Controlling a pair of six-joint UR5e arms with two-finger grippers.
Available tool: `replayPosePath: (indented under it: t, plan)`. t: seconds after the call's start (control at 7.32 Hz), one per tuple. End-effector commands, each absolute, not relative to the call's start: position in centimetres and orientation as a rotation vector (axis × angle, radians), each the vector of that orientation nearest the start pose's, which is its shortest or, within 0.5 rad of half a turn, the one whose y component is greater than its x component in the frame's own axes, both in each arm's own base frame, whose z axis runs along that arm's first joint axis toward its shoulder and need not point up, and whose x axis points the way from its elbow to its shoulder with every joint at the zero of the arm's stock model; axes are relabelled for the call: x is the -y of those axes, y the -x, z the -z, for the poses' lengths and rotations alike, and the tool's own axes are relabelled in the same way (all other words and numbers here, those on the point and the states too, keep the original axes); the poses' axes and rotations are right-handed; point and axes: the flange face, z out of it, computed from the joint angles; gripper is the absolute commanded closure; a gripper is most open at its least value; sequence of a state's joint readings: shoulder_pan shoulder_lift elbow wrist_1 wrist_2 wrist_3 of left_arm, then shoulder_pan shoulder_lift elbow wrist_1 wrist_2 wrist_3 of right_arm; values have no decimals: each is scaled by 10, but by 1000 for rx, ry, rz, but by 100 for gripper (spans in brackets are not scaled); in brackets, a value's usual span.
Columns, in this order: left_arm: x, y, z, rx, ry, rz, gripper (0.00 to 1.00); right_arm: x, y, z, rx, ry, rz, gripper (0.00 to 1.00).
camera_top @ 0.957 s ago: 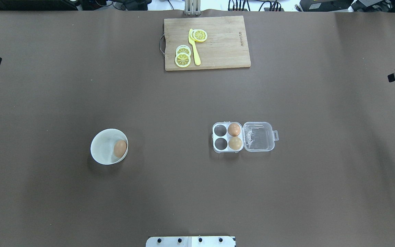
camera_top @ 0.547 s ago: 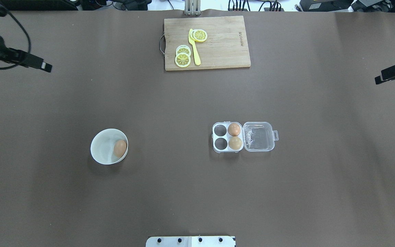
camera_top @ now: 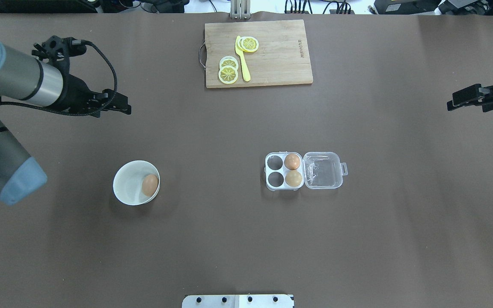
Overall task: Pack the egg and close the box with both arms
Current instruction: 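Move the left gripper over the white bowl toward the brown egg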
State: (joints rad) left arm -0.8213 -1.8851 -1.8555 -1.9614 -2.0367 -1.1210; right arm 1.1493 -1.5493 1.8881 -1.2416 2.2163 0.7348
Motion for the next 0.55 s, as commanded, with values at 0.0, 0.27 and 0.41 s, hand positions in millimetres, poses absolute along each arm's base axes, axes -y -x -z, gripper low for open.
replayPosePath:
  t: [0.0,0.27,0.41]
  plan:
    - [436,-391,-293,-891,-239,126,10,492,142,-457,864,-203,-80,0]
    - [397,-440,-306,-847,-250,56,13,492,142,-456,866,-207,-77,0]
    - [389,-447,-309,-843,-242,35,27,492,142,-456,865,-208,-77,0]
